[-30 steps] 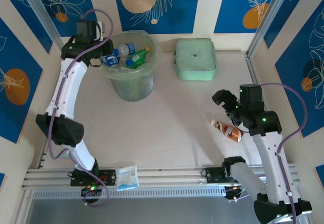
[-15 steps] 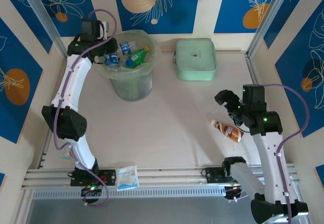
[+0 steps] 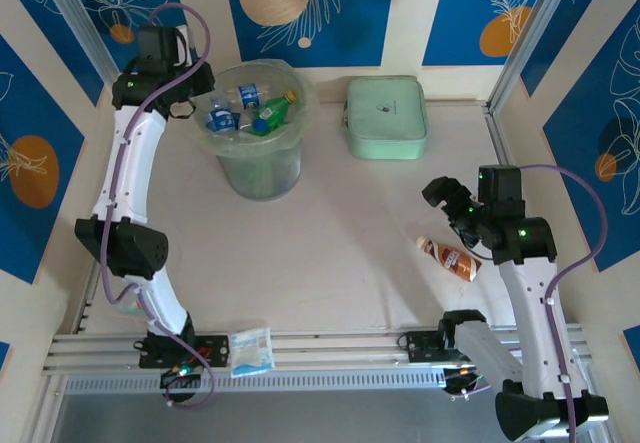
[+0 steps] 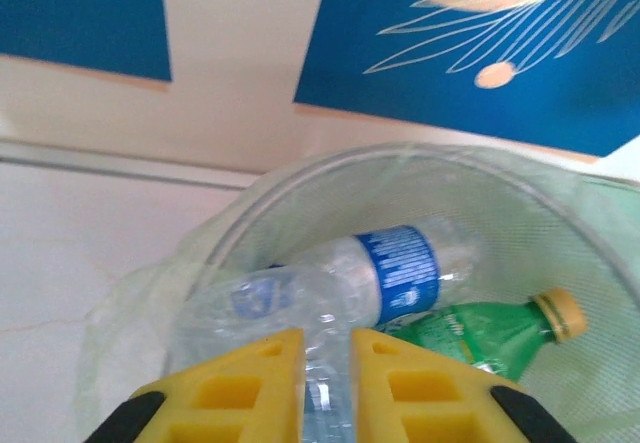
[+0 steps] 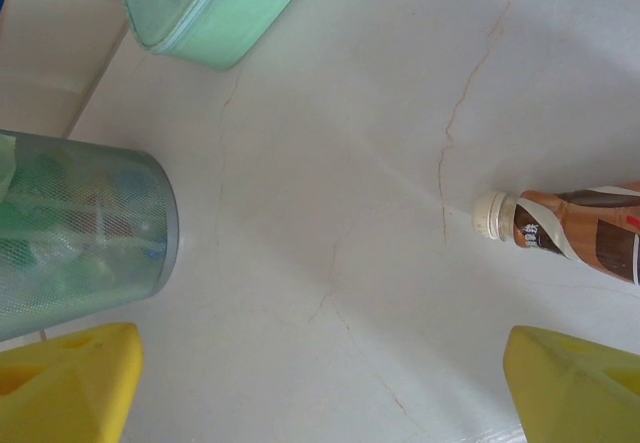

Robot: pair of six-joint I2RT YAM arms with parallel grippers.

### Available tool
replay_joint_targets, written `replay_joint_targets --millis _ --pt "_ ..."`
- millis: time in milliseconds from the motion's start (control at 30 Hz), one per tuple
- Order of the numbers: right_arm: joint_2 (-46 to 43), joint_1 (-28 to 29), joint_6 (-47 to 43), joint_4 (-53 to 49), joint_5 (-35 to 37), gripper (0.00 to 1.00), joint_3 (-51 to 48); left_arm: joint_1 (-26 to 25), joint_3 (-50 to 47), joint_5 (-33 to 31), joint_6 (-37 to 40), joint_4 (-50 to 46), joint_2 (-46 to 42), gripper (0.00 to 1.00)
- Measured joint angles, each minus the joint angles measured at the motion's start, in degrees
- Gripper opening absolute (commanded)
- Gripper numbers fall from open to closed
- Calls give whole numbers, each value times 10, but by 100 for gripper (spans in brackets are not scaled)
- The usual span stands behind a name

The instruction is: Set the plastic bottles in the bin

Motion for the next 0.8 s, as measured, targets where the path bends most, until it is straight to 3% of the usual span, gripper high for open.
replay_joint_targets --millis 600,800 --pt "-12 -11 5 -12 27 93 -73 -11 -49 24 -3 27 46 13" --pt "-13 -19 5 -14 33 94 -73 -11 -52 25 -3 36 44 24"
